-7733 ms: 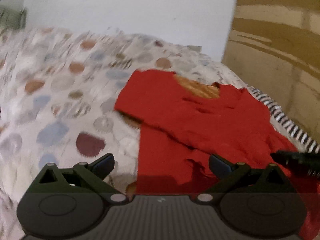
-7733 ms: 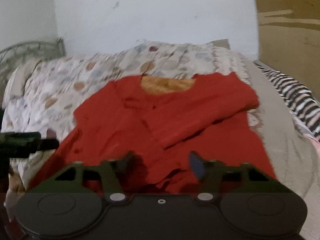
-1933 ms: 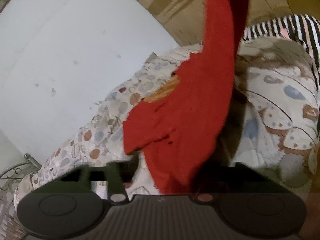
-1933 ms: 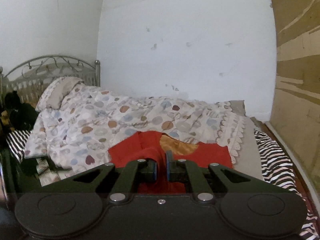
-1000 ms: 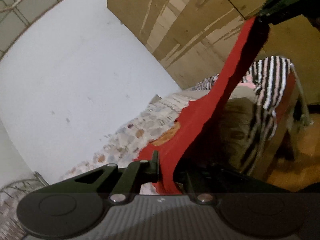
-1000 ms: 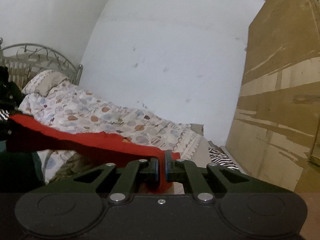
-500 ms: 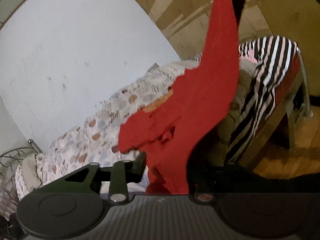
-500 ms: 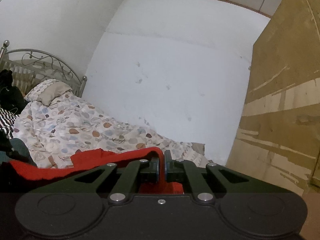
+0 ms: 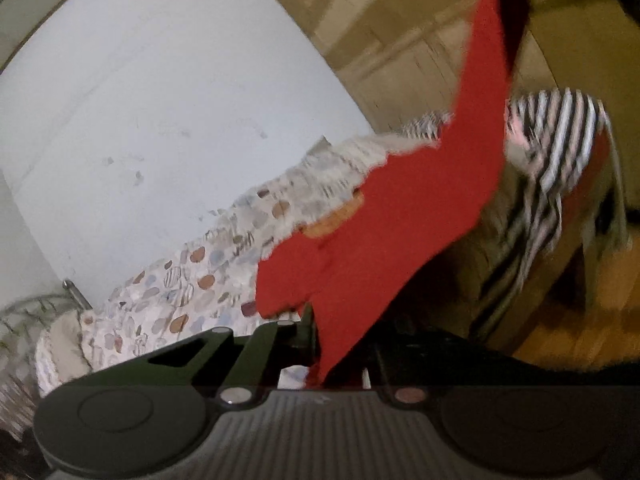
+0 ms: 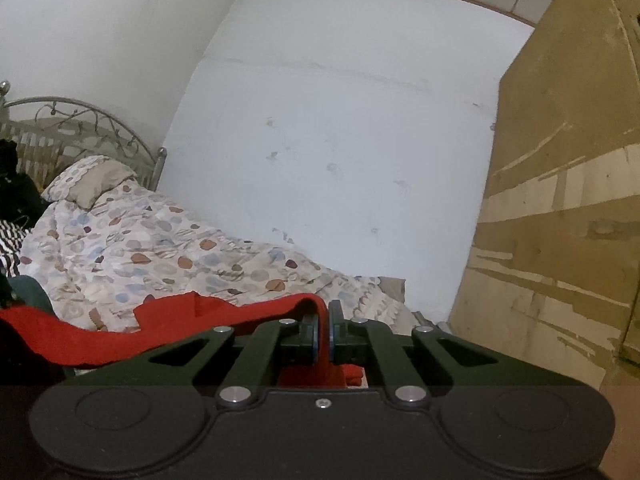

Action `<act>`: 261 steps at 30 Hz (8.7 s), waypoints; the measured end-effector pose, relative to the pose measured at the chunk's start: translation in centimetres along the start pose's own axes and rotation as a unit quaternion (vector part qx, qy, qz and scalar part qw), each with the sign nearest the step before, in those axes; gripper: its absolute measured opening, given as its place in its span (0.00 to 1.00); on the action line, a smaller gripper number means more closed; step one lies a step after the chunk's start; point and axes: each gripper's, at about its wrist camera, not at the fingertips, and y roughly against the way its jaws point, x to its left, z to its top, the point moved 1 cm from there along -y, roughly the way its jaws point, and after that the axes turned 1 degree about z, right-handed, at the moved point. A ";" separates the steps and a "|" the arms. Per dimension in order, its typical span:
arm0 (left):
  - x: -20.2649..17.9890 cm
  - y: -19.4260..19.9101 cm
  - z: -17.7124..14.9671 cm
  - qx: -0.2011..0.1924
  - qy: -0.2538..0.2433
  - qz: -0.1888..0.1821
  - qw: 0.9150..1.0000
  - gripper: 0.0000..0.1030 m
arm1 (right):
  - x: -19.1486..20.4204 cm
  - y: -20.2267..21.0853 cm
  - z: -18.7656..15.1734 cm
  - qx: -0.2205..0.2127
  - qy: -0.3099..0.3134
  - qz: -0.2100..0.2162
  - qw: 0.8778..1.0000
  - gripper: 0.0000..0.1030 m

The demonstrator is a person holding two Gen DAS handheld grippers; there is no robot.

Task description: Fold small clothes

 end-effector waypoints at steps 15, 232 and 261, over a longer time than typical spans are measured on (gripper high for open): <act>17.4 -16.4 10.8 0.052 0.228 -0.086 0.969 0.06 | -5.0 -16.7 5.6 -0.008 0.002 -0.005 1.000 0.03; 18.5 -32.0 -8.5 0.153 0.564 -0.088 0.807 0.05 | 8.3 -33.7 -11.7 0.114 -0.025 0.018 0.993 1.00; 18.2 -36.2 -7.1 0.185 0.492 -0.109 0.844 0.75 | 8.7 -33.3 -11.6 0.105 -0.019 0.010 0.994 1.00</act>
